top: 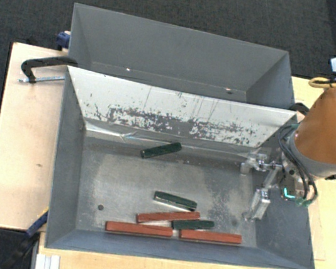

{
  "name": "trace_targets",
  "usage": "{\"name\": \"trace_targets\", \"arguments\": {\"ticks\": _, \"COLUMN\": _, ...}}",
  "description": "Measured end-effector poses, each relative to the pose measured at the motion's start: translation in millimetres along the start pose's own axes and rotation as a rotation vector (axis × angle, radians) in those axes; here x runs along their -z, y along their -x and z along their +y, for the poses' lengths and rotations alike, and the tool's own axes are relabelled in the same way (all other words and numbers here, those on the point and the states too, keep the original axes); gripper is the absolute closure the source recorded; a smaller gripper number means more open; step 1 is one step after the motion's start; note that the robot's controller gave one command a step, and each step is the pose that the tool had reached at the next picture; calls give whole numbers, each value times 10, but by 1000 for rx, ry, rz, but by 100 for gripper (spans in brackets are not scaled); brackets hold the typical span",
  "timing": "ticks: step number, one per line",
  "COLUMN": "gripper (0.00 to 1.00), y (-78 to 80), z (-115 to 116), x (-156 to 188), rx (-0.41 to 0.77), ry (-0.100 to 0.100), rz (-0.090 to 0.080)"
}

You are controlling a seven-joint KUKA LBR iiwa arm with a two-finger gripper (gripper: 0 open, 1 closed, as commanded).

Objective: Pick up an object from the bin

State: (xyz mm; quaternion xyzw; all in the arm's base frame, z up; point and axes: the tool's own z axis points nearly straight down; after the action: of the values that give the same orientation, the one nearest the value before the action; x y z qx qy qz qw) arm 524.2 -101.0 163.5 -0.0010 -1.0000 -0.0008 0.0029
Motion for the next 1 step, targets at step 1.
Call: {"name": "trace_targets", "arguments": {"ticks": 1, "gripper": 0, "y": 11, "z": 182, "x": -185, "rx": 44, "ry": -5, "rz": -16}}
